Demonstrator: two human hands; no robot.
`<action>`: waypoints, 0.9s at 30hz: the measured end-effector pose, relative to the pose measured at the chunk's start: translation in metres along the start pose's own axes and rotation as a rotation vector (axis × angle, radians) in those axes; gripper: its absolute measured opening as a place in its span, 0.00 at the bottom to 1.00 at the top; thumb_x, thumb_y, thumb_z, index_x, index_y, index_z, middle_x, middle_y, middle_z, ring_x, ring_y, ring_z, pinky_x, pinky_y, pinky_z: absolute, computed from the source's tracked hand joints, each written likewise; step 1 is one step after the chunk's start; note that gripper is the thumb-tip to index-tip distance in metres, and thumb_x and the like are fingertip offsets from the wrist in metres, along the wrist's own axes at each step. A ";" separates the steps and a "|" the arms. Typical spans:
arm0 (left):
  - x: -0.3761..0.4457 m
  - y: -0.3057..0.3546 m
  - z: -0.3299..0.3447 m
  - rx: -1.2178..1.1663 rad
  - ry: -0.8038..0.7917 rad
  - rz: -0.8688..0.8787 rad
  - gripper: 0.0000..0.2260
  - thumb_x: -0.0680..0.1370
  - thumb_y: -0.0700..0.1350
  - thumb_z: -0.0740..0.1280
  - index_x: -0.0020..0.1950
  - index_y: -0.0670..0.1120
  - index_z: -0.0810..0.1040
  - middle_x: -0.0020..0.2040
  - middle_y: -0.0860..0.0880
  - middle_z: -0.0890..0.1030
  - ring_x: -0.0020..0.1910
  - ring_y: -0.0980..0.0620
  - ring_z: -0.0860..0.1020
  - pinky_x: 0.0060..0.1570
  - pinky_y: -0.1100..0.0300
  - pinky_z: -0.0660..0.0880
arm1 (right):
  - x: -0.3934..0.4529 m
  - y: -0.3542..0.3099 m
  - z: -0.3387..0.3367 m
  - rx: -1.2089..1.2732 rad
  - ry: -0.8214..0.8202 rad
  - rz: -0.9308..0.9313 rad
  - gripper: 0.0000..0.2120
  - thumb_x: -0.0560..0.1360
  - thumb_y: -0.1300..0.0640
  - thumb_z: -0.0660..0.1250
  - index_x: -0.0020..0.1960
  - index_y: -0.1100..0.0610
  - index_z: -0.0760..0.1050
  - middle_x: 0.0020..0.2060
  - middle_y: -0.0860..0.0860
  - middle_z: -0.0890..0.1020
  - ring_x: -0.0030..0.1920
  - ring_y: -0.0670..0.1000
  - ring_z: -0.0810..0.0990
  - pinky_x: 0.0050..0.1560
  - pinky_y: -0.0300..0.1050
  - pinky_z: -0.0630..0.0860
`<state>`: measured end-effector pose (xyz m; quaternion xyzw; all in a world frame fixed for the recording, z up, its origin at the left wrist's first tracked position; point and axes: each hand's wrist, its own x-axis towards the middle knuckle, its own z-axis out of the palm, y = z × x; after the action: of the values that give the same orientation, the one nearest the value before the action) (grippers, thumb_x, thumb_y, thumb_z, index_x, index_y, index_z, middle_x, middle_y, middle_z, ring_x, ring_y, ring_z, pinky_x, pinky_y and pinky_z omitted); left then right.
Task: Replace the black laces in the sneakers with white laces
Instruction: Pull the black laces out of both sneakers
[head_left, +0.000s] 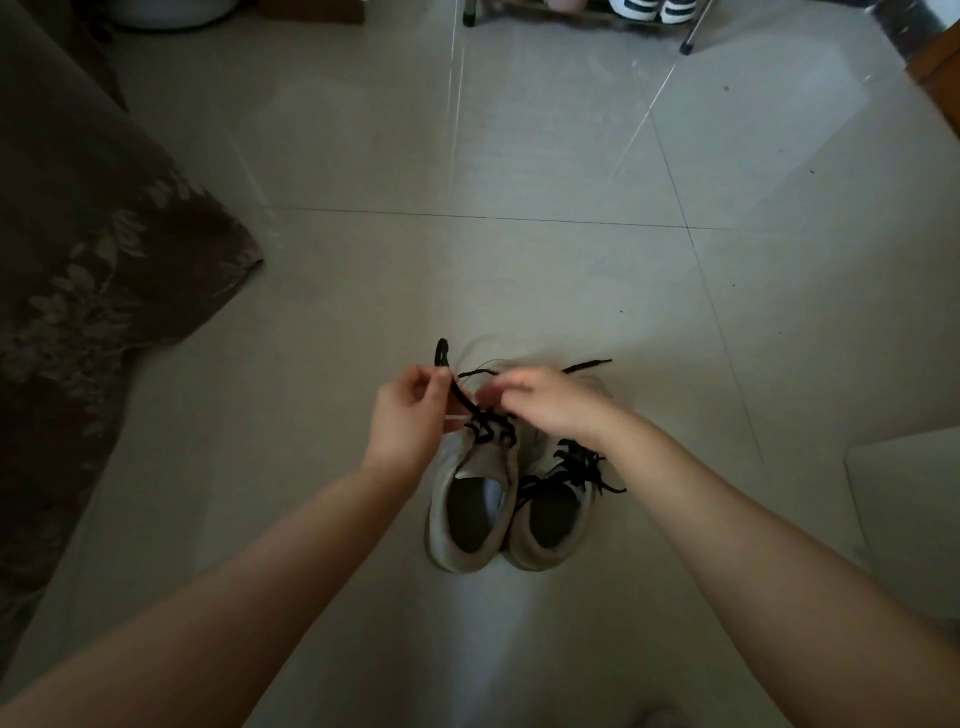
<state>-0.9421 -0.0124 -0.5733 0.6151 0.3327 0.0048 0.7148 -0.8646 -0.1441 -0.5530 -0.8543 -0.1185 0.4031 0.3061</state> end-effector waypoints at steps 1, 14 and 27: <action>0.002 0.005 0.000 -0.059 0.004 -0.015 0.08 0.81 0.40 0.59 0.43 0.41 0.74 0.35 0.46 0.79 0.29 0.57 0.80 0.29 0.67 0.76 | -0.002 0.002 0.005 -0.060 -0.069 -0.023 0.10 0.78 0.57 0.62 0.56 0.49 0.78 0.50 0.44 0.81 0.53 0.46 0.77 0.55 0.41 0.72; -0.004 -0.019 -0.001 0.277 -0.153 0.123 0.13 0.77 0.35 0.62 0.56 0.50 0.76 0.47 0.53 0.81 0.46 0.61 0.79 0.47 0.71 0.74 | 0.007 -0.013 0.004 0.063 0.110 -0.174 0.10 0.79 0.60 0.62 0.52 0.55 0.82 0.39 0.48 0.84 0.39 0.45 0.83 0.43 0.41 0.80; 0.010 -0.021 -0.007 0.252 0.064 -0.095 0.09 0.77 0.41 0.67 0.56 0.40 0.76 0.43 0.45 0.82 0.42 0.52 0.81 0.39 0.68 0.73 | 0.009 0.008 0.001 -0.181 0.139 -0.041 0.10 0.76 0.50 0.68 0.53 0.53 0.80 0.52 0.48 0.82 0.51 0.46 0.78 0.52 0.39 0.70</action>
<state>-0.9457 -0.0073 -0.5967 0.6831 0.3820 -0.0513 0.6203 -0.8597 -0.1465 -0.5638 -0.9018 -0.1503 0.3240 0.2433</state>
